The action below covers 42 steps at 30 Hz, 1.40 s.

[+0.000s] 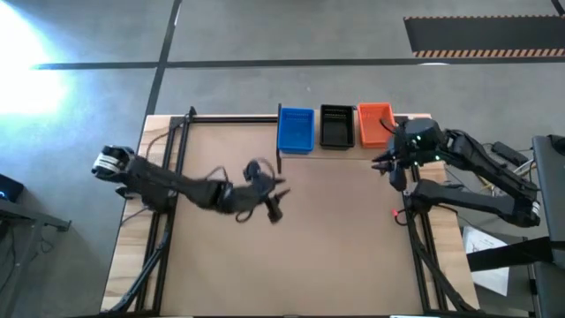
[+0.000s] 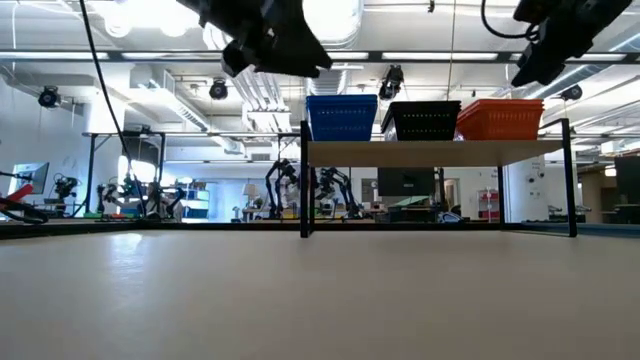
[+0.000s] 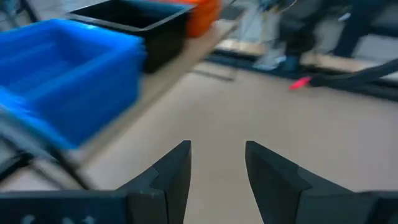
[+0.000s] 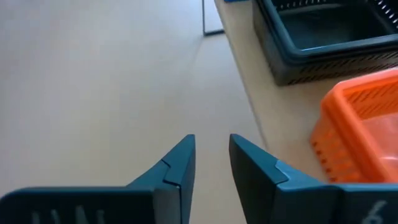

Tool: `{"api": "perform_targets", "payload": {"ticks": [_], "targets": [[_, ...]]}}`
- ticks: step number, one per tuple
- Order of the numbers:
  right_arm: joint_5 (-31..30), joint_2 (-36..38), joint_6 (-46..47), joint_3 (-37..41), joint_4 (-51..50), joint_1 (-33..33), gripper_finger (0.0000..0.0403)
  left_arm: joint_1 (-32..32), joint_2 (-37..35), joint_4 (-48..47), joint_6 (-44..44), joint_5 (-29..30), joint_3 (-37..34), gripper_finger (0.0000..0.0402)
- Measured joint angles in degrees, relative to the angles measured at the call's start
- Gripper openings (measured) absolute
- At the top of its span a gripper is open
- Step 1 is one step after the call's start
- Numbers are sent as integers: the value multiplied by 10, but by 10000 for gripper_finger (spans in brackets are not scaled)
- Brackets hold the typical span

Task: Stack baskets on shelf by color
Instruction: Stack the orange bin on top of the orange bins on the shelf

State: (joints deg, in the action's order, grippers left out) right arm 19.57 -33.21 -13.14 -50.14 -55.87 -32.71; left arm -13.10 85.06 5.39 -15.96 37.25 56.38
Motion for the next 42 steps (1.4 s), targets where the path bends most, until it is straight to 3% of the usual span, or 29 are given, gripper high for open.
{"api": "perform_targets", "payload": {"ticks": [8, 16, 21, 25, 30, 36, 39, 42], "targets": [[-29, 90, 101, 56, 19, 48, 58, 99, -12, -254, 15, 1, 122, 136], [-189, 106, 141, 9, 27, 56, 25, 124, -11, -274, 49, 27, 151, 136], [-286, 33, 134, -45, 23, 56, 9, 123, -10, -270, 44, 29, 144, 136], [-292, -79, 96, -79, -12, 56, 9, 121, -2, -268, 41, 25, 142, 136], [-357, -213, 55, -151, -56, 36, 8, 109, 13, -269, 28, 6, 142, 136], [-331, -326, 45, -255, -177, 8, 8, 78, 32, -270, 28, -6, 141, 136], [-318, -356, 46, -286, -227, 2, 8, 63, 33, -270, 28, -6, 141, 136], [-268, -364, 46, -301, -234, 5, 8, 51, 33, -270, 28, -6, 141, 136]]}}
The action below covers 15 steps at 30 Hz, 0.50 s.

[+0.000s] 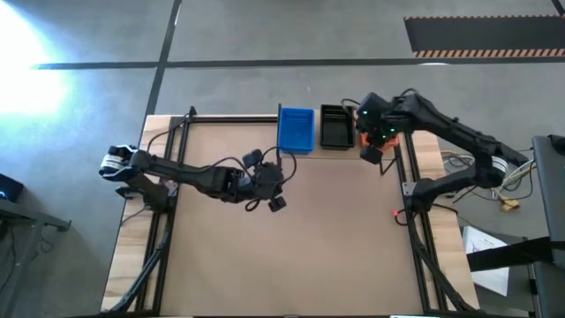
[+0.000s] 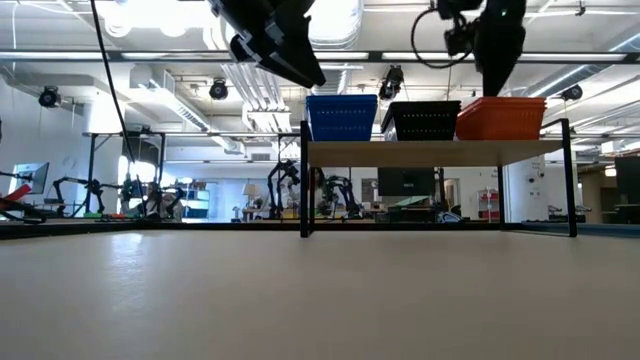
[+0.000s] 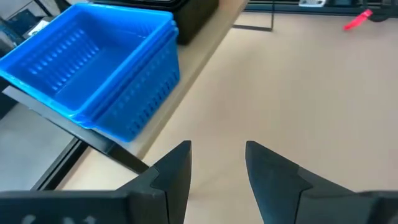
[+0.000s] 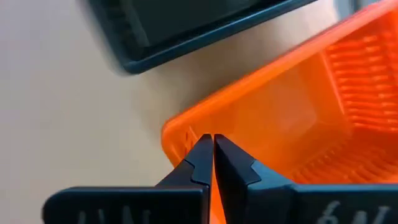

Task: Stack baskets on shelf by color
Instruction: Stack the orange bin on top of the orange bins on the shelf

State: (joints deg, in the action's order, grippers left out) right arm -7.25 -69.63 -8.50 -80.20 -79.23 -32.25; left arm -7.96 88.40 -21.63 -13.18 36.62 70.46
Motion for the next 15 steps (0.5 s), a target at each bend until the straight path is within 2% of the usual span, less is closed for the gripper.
{"api": "perform_targets", "payload": {"ticks": [3, 6, 15], "targets": [[37, 8, -1, -6, -1, -1, 8, -8, 0, 0, 0, 0, 0, 136], [46, 9, -1, -3, 1, 0, 8, -12, 0, 0, 0, 0, 0, 136], [0, 50, -4, -2, -14, 0, 8, -15, 0, 1, 0, 0, -2, 136]]}}
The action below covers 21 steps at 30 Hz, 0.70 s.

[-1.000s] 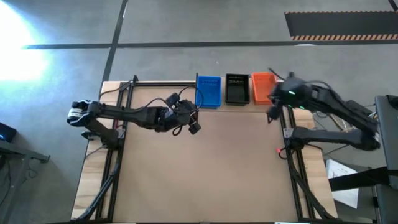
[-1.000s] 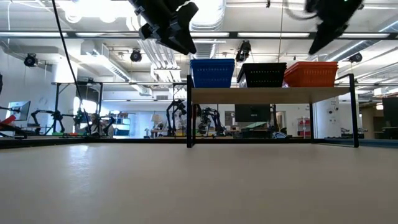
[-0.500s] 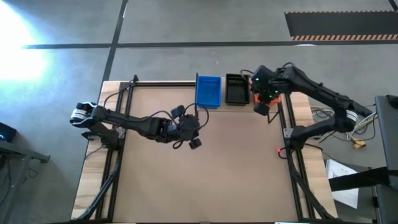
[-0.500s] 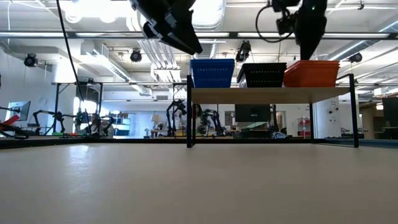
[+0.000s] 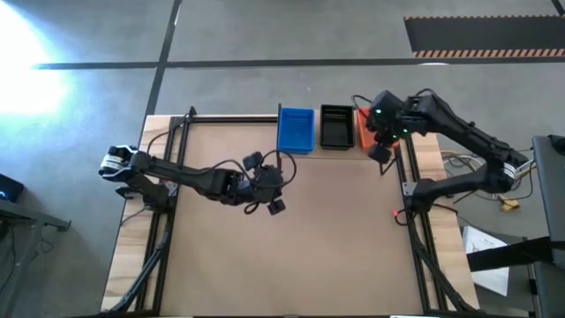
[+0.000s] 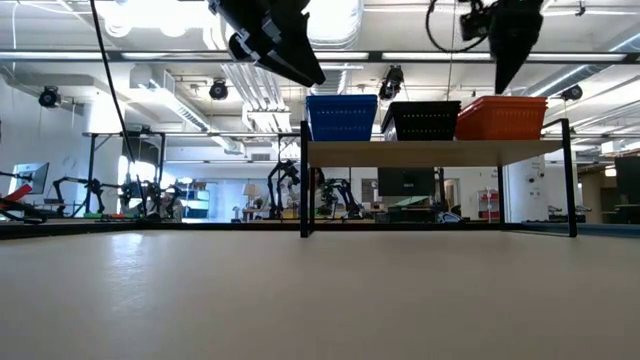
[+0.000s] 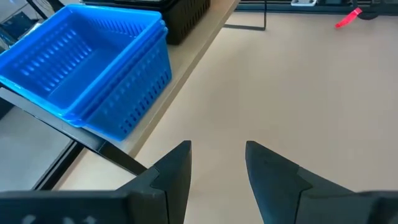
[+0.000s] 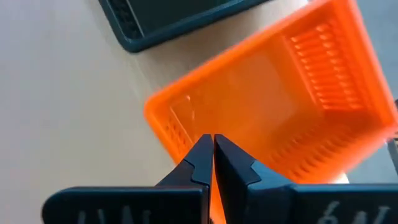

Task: Stack baskets on shelf by color
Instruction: Stack the orange bin on top of the orange bins on the shelf

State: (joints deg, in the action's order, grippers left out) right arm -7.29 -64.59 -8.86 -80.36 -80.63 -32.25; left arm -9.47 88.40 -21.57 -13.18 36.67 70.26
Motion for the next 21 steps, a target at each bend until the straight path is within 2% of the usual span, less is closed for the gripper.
{"api": "perform_targets", "payload": {"ticks": [6, 10, 13, 21], "targets": [[5, 53, 4, 19, 3, -11, 8, -1, 0, 6, -14, 0, -10, 136], [16, 64, 18, 57, 50, -10, 8, -1, 0, 59, -3, 1, -36, 136], [14, 57, 32, 82, 98, -11, 8, -2, 0, 76, 0, 0, -44, 136], [13, 3, 38, 85, 117, -10, 8, -21, -1, 76, 0, -4, -44, 136]]}}
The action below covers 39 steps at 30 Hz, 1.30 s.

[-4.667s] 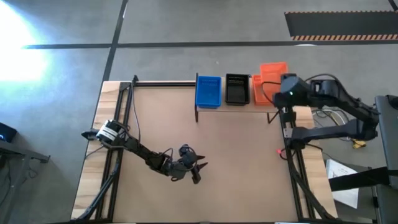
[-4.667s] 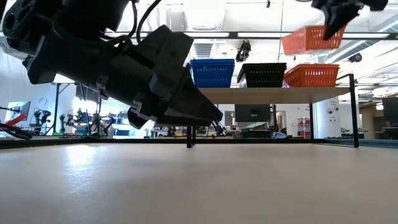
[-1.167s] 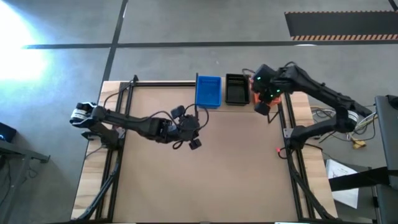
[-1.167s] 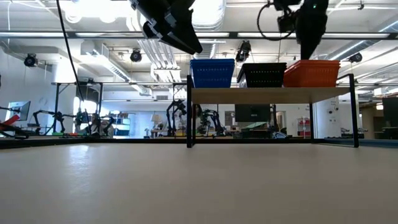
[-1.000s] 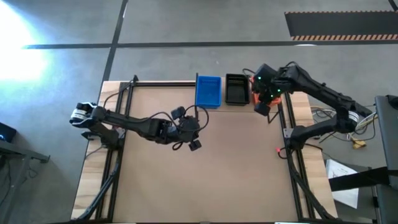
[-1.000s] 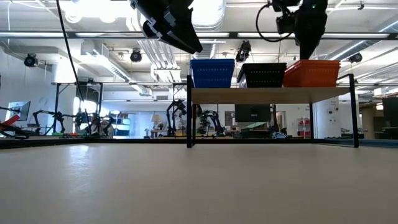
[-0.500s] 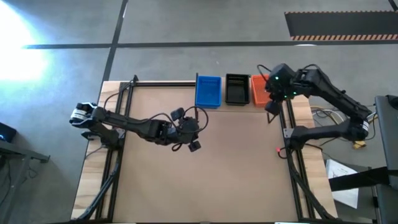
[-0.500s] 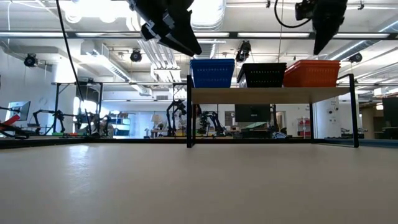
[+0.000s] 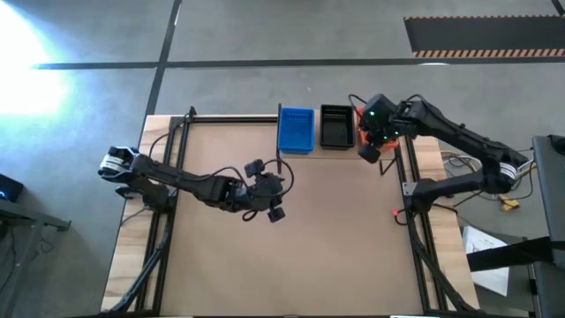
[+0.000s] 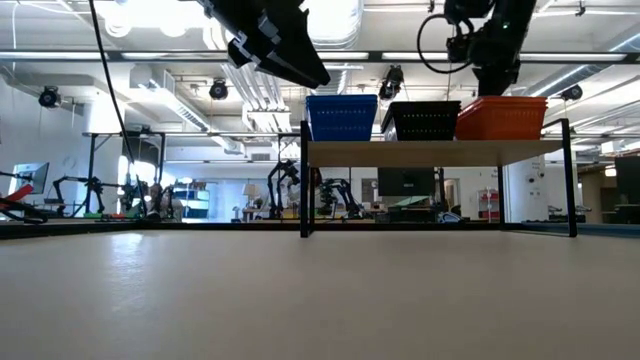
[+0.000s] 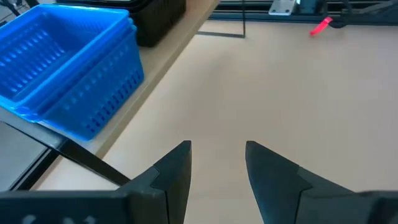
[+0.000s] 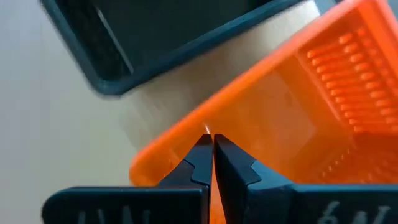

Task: Stack baskets on shelf by color
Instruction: Stack the orange bin on top of the orange bins on the shelf

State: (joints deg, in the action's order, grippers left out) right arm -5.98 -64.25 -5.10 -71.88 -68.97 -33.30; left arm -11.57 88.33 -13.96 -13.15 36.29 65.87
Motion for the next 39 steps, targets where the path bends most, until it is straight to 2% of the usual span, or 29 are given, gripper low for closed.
{"api": "perform_targets", "payload": {"ticks": [12, 24, 30, 39], "targets": [[5, -19, -34, 0, 59, 0, 8, -2, 0, 0, 0, 0, 0, 136], [14, -19, -67, 1, 68, 0, 8, -2, 0, 0, 0, 0, 0, 136], [-72, -16, -38, 3, 84, -13, 9, -2, 0, 0, 0, 0, 0, 136], [-72, -66, -18, 11, 116, -51, 9, -7, -1, 0, 0, -1, 0, 136]]}}
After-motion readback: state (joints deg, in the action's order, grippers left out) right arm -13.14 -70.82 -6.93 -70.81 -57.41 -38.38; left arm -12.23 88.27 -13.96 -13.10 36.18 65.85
